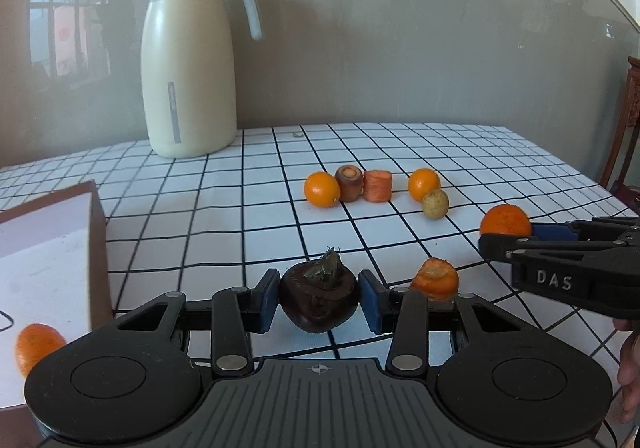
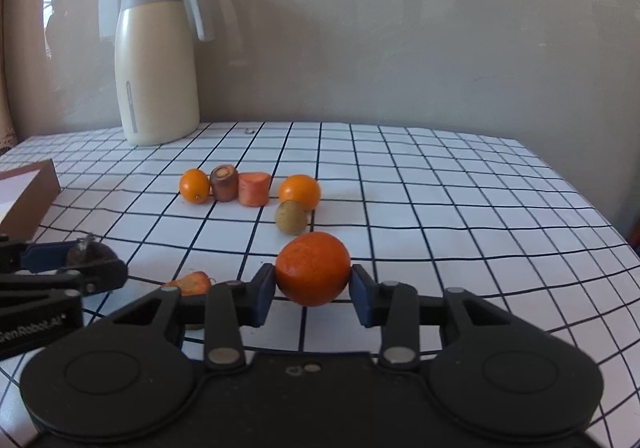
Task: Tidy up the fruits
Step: 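Grasp the second mangosteen with the left tool while the right tool grasps an orange, then carry both fruits over the white box and open both tools to release them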
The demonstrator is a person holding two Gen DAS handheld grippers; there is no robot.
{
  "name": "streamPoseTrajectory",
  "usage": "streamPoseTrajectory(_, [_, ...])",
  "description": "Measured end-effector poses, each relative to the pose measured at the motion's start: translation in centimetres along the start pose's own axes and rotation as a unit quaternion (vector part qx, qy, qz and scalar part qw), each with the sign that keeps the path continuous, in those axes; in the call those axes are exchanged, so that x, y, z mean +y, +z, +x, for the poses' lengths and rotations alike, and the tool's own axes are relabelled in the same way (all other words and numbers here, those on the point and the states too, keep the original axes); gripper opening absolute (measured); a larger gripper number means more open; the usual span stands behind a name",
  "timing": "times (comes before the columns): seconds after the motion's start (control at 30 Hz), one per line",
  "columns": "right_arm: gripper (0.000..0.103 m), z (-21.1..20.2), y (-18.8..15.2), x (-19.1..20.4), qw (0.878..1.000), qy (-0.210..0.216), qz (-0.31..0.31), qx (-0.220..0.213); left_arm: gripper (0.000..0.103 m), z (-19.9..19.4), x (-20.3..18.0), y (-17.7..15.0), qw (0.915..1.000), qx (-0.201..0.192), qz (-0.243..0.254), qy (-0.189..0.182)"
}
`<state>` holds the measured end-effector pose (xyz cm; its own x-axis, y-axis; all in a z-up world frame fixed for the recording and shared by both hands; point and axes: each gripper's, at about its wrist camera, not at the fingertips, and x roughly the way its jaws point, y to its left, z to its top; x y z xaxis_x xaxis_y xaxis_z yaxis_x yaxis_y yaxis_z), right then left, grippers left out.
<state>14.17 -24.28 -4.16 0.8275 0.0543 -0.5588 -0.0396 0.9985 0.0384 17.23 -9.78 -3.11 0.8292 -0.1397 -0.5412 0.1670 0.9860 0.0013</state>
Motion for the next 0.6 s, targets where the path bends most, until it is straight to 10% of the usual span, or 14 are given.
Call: streamPoseTrajectory(0.6, [0.032,-4.8,1.7,3.6,0.998,0.027,-0.014,-0.045,0.043,-7.6,4.5,0.1,0.9982,-0.039,-0.003,0.045])
